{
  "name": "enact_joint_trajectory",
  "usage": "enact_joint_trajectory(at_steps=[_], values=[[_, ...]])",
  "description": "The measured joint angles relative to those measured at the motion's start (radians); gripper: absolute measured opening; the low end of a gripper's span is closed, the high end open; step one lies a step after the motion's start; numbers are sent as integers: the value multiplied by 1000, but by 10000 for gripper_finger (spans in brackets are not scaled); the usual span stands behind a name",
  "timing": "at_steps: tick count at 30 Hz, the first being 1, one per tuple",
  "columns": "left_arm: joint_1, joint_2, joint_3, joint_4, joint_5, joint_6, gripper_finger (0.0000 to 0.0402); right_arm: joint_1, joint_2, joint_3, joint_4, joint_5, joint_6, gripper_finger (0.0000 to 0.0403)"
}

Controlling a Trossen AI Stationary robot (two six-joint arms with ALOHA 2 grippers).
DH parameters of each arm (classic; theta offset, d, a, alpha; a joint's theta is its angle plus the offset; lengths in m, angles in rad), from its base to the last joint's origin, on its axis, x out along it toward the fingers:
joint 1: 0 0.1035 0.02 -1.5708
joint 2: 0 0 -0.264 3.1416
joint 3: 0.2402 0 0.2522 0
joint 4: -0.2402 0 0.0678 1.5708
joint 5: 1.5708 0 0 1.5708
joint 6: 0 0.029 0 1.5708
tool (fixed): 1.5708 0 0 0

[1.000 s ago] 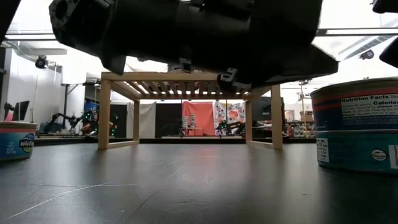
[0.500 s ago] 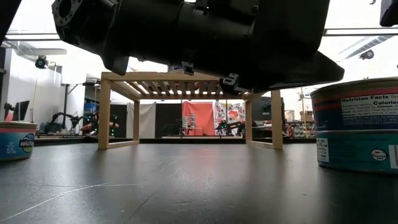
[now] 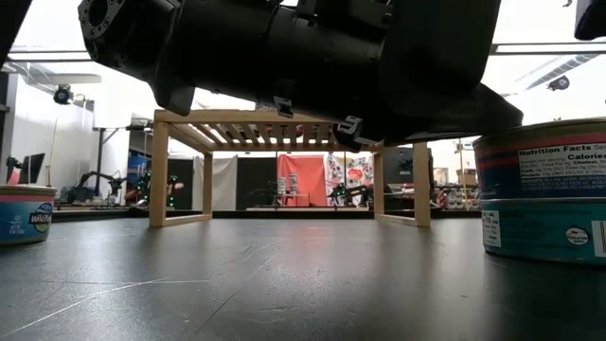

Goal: Stack canned seafood by type on shelf
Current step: Stack the blue and pink tuna can on top of the blue and pink tuna can

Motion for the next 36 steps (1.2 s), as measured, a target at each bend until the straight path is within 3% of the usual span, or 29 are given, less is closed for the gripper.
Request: enact_joint_trajectory(at_steps=[8,16,36], values=[[-3,0,-1,-4,0,-1,1,-3,0,0,-1,-8,118,13],[-3,0,-6,-3,0,-20,1,-8,-5,6,-5,53,95,13],[-8,2,-13,-4,4,-34,1,-21,-29,8,-5,22,183,13]])
